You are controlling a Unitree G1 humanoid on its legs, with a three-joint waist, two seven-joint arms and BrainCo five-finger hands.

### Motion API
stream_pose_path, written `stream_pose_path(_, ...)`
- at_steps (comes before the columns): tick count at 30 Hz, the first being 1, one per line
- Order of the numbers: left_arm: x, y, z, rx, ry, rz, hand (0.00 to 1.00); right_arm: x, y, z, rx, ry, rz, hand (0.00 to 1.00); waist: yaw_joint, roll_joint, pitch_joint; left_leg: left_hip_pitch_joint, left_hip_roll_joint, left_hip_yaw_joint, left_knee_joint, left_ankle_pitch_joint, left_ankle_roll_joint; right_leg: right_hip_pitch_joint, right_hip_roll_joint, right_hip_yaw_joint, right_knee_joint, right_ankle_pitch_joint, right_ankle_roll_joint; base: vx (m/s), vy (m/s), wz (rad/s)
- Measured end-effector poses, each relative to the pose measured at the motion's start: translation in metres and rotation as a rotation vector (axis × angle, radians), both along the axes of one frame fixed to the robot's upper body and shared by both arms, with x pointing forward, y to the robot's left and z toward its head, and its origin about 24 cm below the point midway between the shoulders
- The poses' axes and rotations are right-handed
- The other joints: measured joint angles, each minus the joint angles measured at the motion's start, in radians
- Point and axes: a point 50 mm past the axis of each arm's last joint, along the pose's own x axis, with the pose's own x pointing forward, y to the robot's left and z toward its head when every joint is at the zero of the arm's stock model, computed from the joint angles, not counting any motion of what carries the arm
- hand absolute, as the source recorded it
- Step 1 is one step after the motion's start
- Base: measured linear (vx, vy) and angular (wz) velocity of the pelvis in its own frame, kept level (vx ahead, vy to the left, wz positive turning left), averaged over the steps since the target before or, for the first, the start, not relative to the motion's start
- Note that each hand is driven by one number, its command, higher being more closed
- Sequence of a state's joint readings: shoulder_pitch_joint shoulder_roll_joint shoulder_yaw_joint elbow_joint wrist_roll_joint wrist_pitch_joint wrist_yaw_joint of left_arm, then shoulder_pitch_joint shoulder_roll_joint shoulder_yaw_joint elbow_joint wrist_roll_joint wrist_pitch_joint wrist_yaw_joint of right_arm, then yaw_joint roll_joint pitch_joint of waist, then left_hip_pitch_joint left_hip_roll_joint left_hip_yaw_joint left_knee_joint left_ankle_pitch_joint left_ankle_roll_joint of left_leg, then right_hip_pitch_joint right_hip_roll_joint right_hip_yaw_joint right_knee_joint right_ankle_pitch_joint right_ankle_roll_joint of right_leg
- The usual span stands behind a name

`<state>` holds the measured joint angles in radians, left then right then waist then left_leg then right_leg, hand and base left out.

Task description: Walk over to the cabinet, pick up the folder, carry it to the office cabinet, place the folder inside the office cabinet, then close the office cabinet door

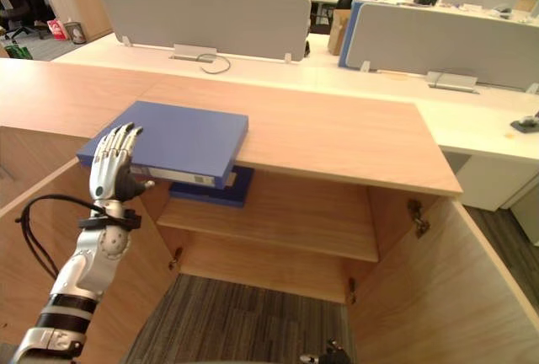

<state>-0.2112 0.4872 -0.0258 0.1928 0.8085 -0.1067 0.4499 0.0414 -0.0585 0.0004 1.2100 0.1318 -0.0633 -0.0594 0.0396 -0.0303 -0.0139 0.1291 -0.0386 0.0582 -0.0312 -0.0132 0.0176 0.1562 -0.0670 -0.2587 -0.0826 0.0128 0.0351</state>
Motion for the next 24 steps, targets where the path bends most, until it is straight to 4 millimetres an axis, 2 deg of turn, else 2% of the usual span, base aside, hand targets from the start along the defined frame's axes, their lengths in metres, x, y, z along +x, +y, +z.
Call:
stream_pose_path(8,0.004,-0.003,-0.005,0.057,0.053,-0.036,0.0,0.002,0.0,0.0,0.001,-0.004,0.001,0.0,-0.013,0.001,0.0,0.0,0.0,0.0,0.0,0.0,0.0,0.0,0.0,0.0,0.0,0.0,0.0,0.0,0.0,0.0)
stream_pose_path(16,0.019,-0.008,-0.007,0.215,0.129,-0.106,0.0,0.004,0.001,0.001,0.003,-0.009,0.039,0.0,-0.023,0.004,-0.001,0.0,0.0,0.0,0.0,0.001,-0.001,0.0,0.0,0.0,0.0,0.0,0.0,0.0,0.0,0.0)
stream_pose_path(17,0.023,-0.007,-0.006,0.229,0.136,-0.107,1.0,0.004,0.001,0.001,0.003,-0.01,0.039,0.0,-0.025,0.005,-0.001,0.0,0.0,0.0,0.0,0.001,-0.001,0.0,0.0,0.001,0.0,0.0,0.0,0.0,0.0,0.0)
stream_pose_path(24,0.033,-0.007,-0.004,0.289,0.156,-0.105,1.0,0.004,0.001,0.001,0.005,-0.012,0.041,0.0,-0.03,0.006,-0.001,0.002,0.0,0.001,0.0,0.001,-0.001,0.001,0.0,0.002,0.0,0.0,0.0,0.0,0.0,0.0)
